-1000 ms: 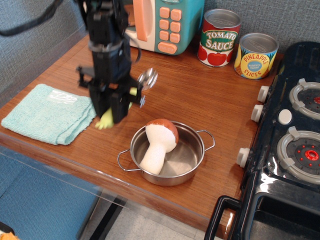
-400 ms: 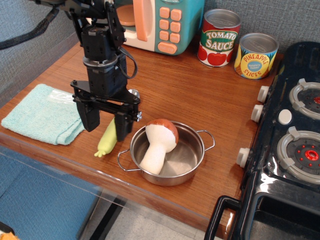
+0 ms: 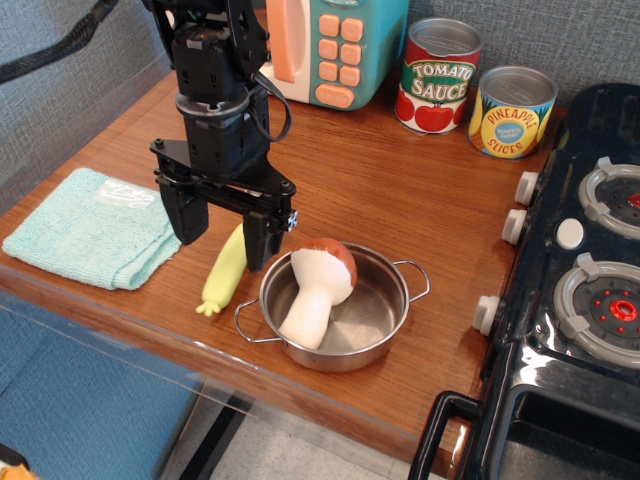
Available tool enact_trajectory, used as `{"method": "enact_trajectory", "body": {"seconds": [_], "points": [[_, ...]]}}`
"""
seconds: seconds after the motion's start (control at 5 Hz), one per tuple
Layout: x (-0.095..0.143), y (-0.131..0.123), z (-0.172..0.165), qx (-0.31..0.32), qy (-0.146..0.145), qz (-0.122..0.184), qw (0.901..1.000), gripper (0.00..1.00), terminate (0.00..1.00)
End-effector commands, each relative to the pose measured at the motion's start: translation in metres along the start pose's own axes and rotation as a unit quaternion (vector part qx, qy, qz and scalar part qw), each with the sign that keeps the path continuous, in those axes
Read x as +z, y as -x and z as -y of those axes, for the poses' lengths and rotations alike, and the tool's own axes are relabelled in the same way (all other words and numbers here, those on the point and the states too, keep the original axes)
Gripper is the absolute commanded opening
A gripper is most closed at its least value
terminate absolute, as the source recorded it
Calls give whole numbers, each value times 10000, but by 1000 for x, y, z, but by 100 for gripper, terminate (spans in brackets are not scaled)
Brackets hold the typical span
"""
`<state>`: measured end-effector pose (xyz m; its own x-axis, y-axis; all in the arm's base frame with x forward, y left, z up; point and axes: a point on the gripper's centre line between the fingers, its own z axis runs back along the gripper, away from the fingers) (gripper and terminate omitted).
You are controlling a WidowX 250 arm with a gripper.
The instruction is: PLACE THE SPATULA VERTICALLY NEAR LEFT SIDE OF THE POT.
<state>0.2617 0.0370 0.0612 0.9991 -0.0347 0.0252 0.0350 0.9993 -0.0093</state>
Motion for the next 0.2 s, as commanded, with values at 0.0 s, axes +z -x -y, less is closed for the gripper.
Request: {"method": "enact_trajectory", "body": {"seconds": [0.0], "points": [[19, 6, 3, -47, -60, 242, 9997, 100, 100]]}}
